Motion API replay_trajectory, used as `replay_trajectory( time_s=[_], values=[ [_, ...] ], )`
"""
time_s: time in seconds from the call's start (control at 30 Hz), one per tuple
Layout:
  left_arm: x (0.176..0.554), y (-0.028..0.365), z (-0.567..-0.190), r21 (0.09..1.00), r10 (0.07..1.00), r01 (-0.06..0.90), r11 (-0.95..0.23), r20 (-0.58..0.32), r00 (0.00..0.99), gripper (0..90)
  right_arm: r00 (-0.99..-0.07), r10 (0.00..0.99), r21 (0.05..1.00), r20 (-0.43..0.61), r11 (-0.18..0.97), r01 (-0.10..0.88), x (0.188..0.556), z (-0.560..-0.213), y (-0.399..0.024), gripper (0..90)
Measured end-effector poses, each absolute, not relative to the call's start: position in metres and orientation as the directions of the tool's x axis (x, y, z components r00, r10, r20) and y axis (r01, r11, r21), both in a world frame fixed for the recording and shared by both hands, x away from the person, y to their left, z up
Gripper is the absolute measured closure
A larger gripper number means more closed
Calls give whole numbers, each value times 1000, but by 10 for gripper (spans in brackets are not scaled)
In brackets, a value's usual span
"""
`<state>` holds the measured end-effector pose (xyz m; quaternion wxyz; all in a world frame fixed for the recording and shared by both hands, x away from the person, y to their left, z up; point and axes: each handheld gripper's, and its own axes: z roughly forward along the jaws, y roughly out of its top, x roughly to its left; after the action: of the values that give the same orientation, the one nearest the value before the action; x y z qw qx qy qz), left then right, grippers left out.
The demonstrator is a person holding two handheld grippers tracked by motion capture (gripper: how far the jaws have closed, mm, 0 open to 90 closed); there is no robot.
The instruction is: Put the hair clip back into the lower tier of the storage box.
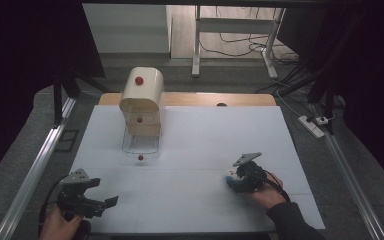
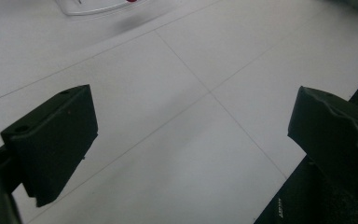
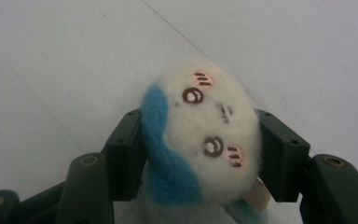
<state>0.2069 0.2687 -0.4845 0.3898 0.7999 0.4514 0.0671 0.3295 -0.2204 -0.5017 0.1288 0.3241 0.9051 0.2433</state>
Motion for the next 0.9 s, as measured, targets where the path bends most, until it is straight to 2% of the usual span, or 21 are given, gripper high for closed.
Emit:
replay_trajectory(
  time_s=[0.9],
  values=[
    [208,269,-485,680,776,674,-289,-245,581,19,-785,620,599,-2,630,495,333,-483,-199,400]
  ],
)
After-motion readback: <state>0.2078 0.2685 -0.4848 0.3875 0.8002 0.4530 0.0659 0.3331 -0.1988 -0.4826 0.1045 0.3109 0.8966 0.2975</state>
